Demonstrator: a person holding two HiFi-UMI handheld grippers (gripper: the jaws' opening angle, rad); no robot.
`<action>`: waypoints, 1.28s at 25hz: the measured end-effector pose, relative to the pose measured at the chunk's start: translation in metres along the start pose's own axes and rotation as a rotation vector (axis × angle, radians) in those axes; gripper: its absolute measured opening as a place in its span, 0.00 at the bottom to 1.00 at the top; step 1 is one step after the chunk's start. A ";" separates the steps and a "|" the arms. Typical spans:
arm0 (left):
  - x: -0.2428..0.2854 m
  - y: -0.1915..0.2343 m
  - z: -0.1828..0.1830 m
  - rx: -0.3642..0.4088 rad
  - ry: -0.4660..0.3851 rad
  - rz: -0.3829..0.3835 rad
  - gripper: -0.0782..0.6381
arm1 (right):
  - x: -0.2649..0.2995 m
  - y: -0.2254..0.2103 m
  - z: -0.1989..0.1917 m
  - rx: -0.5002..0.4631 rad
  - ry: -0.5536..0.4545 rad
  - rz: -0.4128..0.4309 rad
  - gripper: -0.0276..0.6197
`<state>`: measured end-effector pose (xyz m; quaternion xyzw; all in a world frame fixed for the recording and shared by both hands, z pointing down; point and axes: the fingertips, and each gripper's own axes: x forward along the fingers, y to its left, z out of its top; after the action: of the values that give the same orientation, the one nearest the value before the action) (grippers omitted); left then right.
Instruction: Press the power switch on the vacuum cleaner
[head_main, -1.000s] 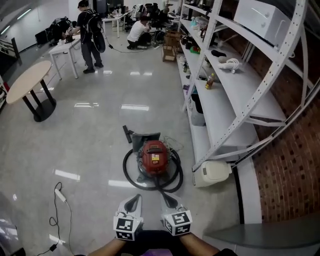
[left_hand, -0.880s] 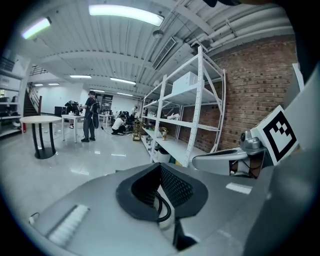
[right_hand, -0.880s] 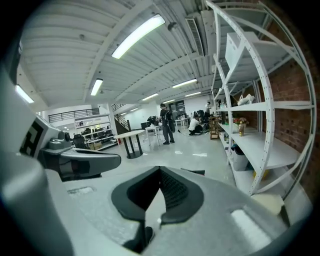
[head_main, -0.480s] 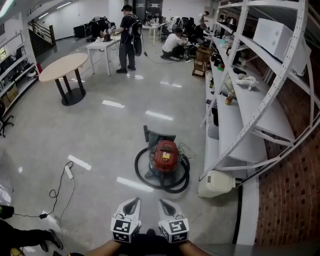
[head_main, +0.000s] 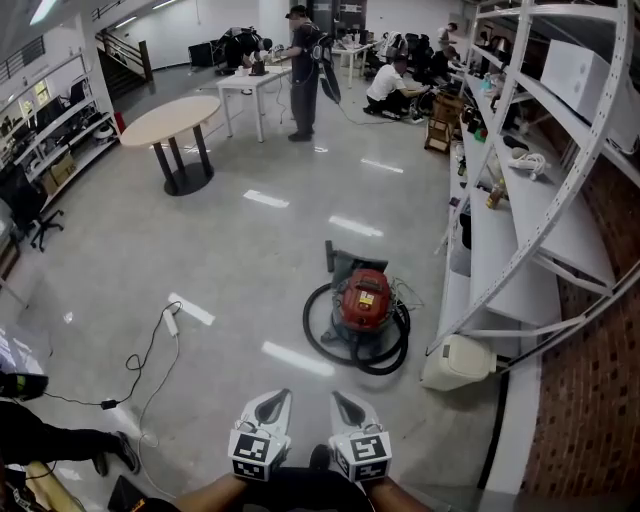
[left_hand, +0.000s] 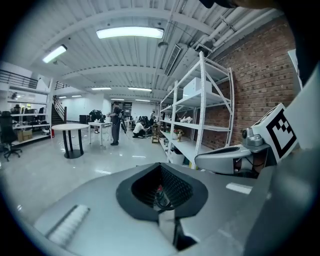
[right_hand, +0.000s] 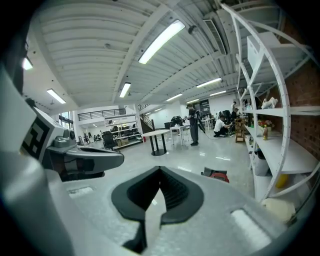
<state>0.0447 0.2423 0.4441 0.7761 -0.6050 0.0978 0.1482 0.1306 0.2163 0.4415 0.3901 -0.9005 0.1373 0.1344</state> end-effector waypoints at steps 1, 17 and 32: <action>-0.004 0.000 -0.001 0.004 -0.006 -0.001 0.13 | -0.002 0.005 -0.001 -0.004 0.000 0.000 0.03; -0.110 0.055 -0.045 -0.072 -0.045 -0.032 0.13 | -0.034 0.113 -0.040 -0.005 0.063 -0.089 0.03; -0.150 0.063 -0.061 -0.045 -0.067 -0.086 0.13 | -0.059 0.157 -0.057 -0.033 0.046 -0.136 0.03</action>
<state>-0.0520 0.3857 0.4587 0.8008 -0.5777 0.0516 0.1491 0.0613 0.3790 0.4509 0.4447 -0.8708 0.1218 0.1705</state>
